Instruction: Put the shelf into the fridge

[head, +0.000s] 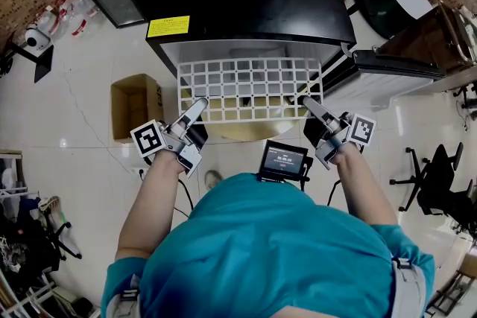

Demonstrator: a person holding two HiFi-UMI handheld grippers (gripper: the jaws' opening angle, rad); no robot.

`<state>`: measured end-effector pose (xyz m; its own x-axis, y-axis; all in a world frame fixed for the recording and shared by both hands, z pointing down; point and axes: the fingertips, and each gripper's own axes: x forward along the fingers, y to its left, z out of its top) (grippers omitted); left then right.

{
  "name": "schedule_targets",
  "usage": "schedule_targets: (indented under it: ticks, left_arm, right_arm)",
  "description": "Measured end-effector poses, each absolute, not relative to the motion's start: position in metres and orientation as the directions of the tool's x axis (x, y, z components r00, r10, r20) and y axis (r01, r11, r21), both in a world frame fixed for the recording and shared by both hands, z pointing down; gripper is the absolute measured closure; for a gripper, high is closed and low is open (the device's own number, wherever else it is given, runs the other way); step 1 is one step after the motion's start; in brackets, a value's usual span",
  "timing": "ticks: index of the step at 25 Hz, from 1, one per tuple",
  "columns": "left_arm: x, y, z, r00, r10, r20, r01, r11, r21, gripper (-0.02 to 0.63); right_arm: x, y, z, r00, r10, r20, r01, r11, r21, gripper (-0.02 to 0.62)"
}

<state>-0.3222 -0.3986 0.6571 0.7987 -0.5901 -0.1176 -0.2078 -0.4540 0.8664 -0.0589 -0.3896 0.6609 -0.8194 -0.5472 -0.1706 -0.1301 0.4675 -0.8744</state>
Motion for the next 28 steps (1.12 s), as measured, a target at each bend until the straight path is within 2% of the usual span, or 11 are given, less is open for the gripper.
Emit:
schedule_targets:
  ticks: [5,14,23,28]
  left_arm:
    - [-0.325,-0.402,0.652,0.783,-0.610,-0.124,-0.215,-0.452,0.865,0.574]
    - [-0.329,-0.402,0.658,0.759,-0.637,-0.133,-0.190,-0.412,0.891,0.574]
    - [-0.330,-0.399,0.658,0.766,-0.635,-0.102,-0.228,-0.416,0.880,0.574]
    - [-0.341,-0.392,0.684,0.720,-0.689,0.081,-0.312,-0.218,0.925,0.574]
  right_arm:
    - [-0.061,-0.385,0.679,-0.837,-0.533,-0.121,-0.154,0.443,-0.883,0.554]
    - [-0.063,-0.383,0.678,-0.844,-0.527,-0.102,-0.166,0.437,-0.884,0.554]
    - [-0.057,-0.387,0.671,-0.830,-0.549,-0.098,-0.172,0.419,-0.892,0.557]
    - [-0.051,-0.395,0.674,-0.813,-0.576,-0.083,-0.185,0.390,-0.902,0.558]
